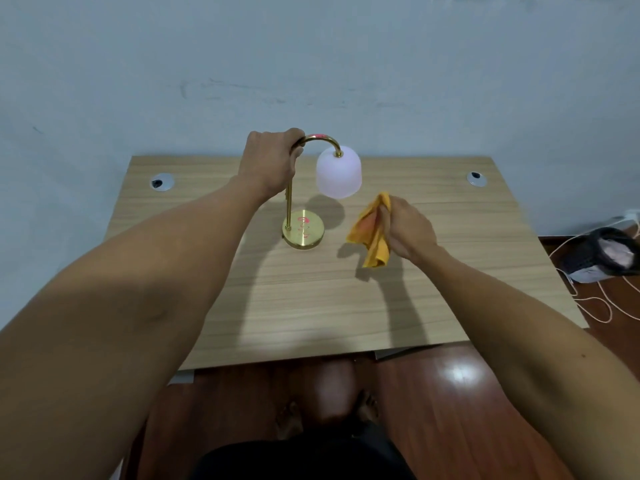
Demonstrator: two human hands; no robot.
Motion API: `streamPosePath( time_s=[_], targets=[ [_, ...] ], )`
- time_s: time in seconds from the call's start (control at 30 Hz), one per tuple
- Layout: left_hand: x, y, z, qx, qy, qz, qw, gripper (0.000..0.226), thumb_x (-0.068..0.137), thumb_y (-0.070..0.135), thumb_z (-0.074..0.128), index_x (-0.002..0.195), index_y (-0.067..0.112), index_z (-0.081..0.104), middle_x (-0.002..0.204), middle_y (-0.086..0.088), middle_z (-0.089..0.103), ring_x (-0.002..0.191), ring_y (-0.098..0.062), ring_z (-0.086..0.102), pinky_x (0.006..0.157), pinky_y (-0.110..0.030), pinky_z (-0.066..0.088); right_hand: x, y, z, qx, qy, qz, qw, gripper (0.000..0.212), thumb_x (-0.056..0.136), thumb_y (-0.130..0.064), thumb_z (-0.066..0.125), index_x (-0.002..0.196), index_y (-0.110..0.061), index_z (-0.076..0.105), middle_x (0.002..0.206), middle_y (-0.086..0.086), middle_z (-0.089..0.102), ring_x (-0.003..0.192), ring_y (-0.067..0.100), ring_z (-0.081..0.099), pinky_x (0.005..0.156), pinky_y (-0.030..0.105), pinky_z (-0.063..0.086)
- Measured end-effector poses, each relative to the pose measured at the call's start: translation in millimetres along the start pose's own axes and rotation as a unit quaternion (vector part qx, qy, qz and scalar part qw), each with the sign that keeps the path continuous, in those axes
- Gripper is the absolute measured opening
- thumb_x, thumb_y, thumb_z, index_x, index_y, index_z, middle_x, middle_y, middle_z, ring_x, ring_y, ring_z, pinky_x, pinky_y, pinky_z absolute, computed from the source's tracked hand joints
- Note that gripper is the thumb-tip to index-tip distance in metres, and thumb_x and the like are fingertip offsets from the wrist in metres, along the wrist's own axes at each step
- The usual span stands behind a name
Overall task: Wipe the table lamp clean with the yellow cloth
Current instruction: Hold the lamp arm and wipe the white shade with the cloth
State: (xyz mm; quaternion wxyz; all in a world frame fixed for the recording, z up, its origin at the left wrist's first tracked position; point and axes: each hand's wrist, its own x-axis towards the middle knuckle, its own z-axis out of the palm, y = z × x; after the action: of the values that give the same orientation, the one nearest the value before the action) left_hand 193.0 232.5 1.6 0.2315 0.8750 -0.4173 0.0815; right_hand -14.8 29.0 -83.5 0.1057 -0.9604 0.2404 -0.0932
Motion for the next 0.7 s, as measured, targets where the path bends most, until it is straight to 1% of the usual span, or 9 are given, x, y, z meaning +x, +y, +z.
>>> streamPosePath(
  time_s=[0.07, 0.13, 0.2, 0.27, 0.33, 0.4, 0.5, 0.6, 0.7],
  targets=[
    [1, 1, 0, -0.002, -0.002, -0.001, 1.000, 0.020, 0.101, 0.022, 0.048, 0.111, 0.013, 0.064, 0.085, -0.011, 0.072, 0.079, -0.041, 0.062, 0.084, -0.045, 0.047, 7, -6, -3, 0.226, -0.002, 0.189, 0.956, 0.035, 0.106, -0.036, 0.034, 0.099, -0.013, 0.059, 0.105, 0.016, 0.067, 0.104, 0.040, 0.062, 0.081, 0.043, 0.045],
    [1, 1, -1, -0.004, -0.003, -0.003, 1.000, 0.020, 0.101, 0.022, 0.049, 0.111, 0.014, 0.064, 0.085, -0.011, 0.073, 0.079, -0.042, 0.062, 0.085, -0.045, 0.047, 14, -17, -8, 0.365, 0.047, 0.294, 0.882, 0.033, 0.104, -0.032, 0.037, 0.091, -0.013, 0.061, 0.097, 0.013, 0.065, 0.100, 0.037, 0.063, 0.088, 0.047, 0.050],
    [0, 0, -1, -0.004, -0.002, -0.004, 1.000, 0.020, 0.101, 0.023, 0.049, 0.111, 0.014, 0.064, 0.085, -0.011, 0.073, 0.079, -0.042, 0.062, 0.085, -0.046, 0.048, 24, -29, -12, 0.440, 0.110, 0.347, 0.821, 0.031, 0.102, -0.032, 0.040, 0.094, -0.014, 0.064, 0.100, 0.013, 0.068, 0.102, 0.036, 0.065, 0.094, 0.048, 0.053],
    [0, 0, -1, -0.006, 0.000, -0.004, 1.000, 0.020, 0.101, 0.023, 0.049, 0.111, 0.014, 0.064, 0.085, -0.011, 0.073, 0.079, -0.041, 0.063, 0.086, -0.047, 0.048, 35, -43, -17, 0.471, 0.168, 0.339, 0.797, 0.033, 0.102, -0.034, 0.041, 0.099, -0.014, 0.067, 0.102, 0.010, 0.072, 0.102, 0.033, 0.066, 0.092, 0.043, 0.054],
    [-1, 1, 0, -0.009, 0.003, -0.003, 1.000, 0.019, 0.101, 0.022, 0.049, 0.110, 0.014, 0.064, 0.084, -0.011, 0.073, 0.078, -0.040, 0.063, 0.085, -0.047, 0.049, 42, -63, -22, 0.484, 0.193, 0.278, 0.807, 0.031, 0.102, -0.037, 0.041, 0.094, -0.019, 0.066, 0.088, -0.002, 0.069, 0.091, 0.024, 0.064, 0.082, 0.033, 0.050],
    [-1, 1, -1, -0.010, 0.007, -0.002, 1.000, 0.019, 0.101, 0.022, 0.050, 0.110, 0.013, 0.064, 0.084, -0.011, 0.073, 0.077, -0.040, 0.063, 0.085, -0.047, 0.049, 45, -86, -22, 0.491, 0.171, 0.207, 0.829, 0.029, 0.103, -0.038, 0.042, 0.093, -0.023, 0.064, 0.086, -0.004, 0.067, 0.086, 0.019, 0.061, 0.079, 0.034, 0.048],
    [-1, 0, -1, -0.011, 0.009, -0.003, 1.000, 0.019, 0.101, 0.022, 0.050, 0.111, 0.013, 0.065, 0.083, -0.011, 0.073, 0.076, -0.040, 0.062, 0.083, -0.046, 0.049, 42, -110, -10, 0.454, 0.131, 0.108, 0.875, 0.027, 0.106, -0.031, 0.039, 0.112, -0.018, 0.063, 0.117, 0.005, 0.067, 0.112, 0.025, 0.060, 0.099, 0.044, 0.049],
    [0, -1, -1, -0.012, 0.005, -0.005, 1.000, 0.019, 0.101, 0.022, 0.050, 0.111, 0.014, 0.065, 0.084, -0.010, 0.074, 0.077, -0.040, 0.063, 0.084, -0.047, 0.049, 50, -115, -4, 0.405, 0.106, 0.074, 0.905, 0.040, 0.106, -0.027, 0.036, 0.134, -0.004, 0.054, 0.144, 0.014, 0.054, 0.137, 0.029, 0.046, 0.116, 0.051, 0.036],
    [1, -2, -2, -0.014, 0.003, -0.006, 1.000, 0.019, 0.101, 0.022, 0.051, 0.110, 0.014, 0.065, 0.082, -0.010, 0.073, 0.076, -0.040, 0.062, 0.083, -0.047, 0.049, 66, -112, -11, 0.397, 0.093, 0.087, 0.909, 0.037, 0.103, -0.033, 0.035, 0.116, -0.009, 0.060, 0.121, 0.007, 0.064, 0.117, 0.028, 0.057, 0.105, 0.054, 0.044]
  ],
)
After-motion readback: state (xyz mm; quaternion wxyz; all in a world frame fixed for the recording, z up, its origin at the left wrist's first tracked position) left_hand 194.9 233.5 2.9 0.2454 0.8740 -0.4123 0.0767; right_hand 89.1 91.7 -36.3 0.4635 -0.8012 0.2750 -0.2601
